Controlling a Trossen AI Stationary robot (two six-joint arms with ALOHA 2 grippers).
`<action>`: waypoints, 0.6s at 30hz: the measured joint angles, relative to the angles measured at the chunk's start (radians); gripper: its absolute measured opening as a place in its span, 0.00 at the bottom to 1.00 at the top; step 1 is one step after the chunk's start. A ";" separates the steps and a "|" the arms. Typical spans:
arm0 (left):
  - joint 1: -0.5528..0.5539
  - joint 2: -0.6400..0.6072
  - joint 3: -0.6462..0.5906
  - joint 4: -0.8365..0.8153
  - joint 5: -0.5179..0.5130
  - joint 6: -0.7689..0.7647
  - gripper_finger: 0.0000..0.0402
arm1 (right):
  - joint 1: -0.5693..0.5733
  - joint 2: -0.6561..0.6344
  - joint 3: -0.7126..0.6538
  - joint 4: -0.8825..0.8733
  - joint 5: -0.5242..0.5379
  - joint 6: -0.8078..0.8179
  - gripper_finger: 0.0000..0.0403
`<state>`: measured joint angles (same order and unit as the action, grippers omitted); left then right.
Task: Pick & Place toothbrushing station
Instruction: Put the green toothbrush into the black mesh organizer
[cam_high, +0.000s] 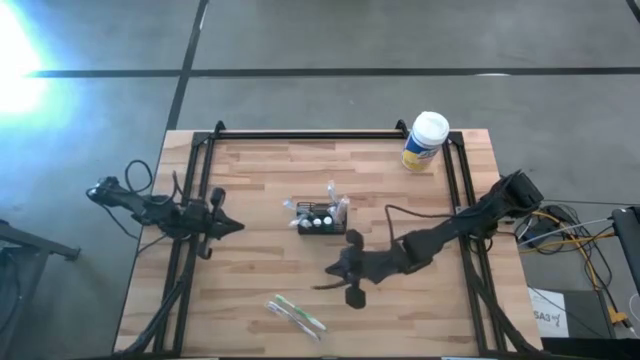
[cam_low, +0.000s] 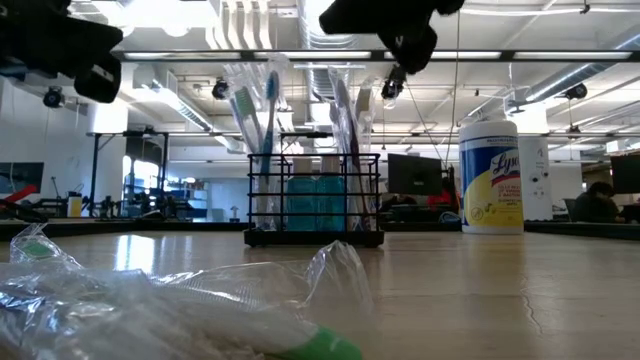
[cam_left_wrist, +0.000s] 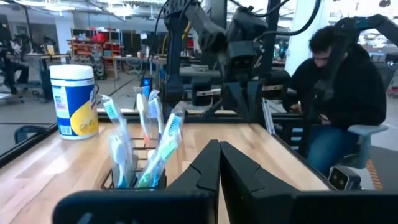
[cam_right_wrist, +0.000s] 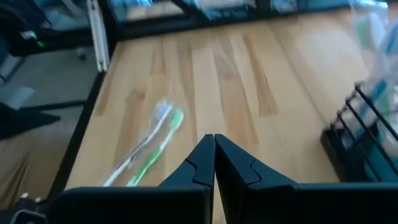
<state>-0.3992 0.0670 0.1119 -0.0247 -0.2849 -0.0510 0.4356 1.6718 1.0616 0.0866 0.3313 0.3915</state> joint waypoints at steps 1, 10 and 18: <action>0.000 -0.006 -0.002 -0.003 0.000 -0.001 0.04 | 0.003 0.000 0.031 -0.061 0.003 0.025 0.02; 0.000 -0.013 -0.002 -0.018 -0.001 -0.012 0.02 | 0.035 0.151 0.320 -0.272 0.035 0.103 0.02; 0.000 -0.014 -0.002 -0.017 0.007 -0.025 0.04 | 0.030 0.442 0.640 -0.483 -0.009 0.102 0.02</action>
<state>-0.3992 0.0532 0.1097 -0.0421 -0.2776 -0.0761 0.4655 2.1139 1.7015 -0.3966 0.3222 0.4938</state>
